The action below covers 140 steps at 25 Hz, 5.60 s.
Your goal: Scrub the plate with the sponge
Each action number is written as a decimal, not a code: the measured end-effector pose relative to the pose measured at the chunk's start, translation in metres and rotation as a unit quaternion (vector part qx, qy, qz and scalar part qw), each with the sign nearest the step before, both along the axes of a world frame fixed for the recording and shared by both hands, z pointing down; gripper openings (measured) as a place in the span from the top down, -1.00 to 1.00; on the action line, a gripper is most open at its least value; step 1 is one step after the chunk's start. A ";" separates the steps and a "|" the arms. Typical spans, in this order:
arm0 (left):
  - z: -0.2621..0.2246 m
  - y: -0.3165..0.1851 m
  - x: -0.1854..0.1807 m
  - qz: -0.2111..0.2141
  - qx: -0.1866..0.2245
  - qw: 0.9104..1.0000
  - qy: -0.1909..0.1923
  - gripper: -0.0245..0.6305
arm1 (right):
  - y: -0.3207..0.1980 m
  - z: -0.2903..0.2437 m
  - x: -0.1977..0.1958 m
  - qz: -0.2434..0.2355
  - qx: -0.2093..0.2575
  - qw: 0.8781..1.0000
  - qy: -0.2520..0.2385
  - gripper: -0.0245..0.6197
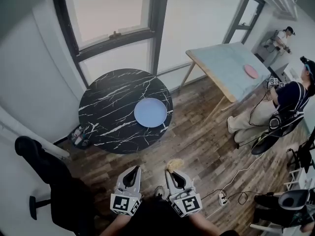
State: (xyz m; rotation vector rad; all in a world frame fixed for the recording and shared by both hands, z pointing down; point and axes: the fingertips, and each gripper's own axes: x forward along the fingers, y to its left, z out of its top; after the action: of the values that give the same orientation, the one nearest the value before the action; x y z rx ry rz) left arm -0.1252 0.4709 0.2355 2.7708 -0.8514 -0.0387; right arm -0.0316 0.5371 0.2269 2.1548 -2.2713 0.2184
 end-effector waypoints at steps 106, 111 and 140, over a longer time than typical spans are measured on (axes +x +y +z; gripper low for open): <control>0.408 -0.348 0.152 -0.157 -0.473 0.856 -0.137 0.78 | -0.437 0.287 0.126 -0.345 -0.224 0.908 0.079 0.85; 0.405 -0.343 0.133 -0.153 -0.476 0.854 -0.145 0.78 | -0.432 0.316 0.113 -0.368 -0.242 0.893 0.092 0.84; 0.408 -0.343 0.130 -0.111 -0.478 0.862 -0.130 0.80 | -0.411 0.409 0.051 -0.501 -0.388 0.742 0.218 0.85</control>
State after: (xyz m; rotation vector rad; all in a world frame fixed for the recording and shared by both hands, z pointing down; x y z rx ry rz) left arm 0.0051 0.1276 0.6438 1.7491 -0.9085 0.5712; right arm 0.0196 0.1263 0.6358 0.3977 -2.1018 0.4482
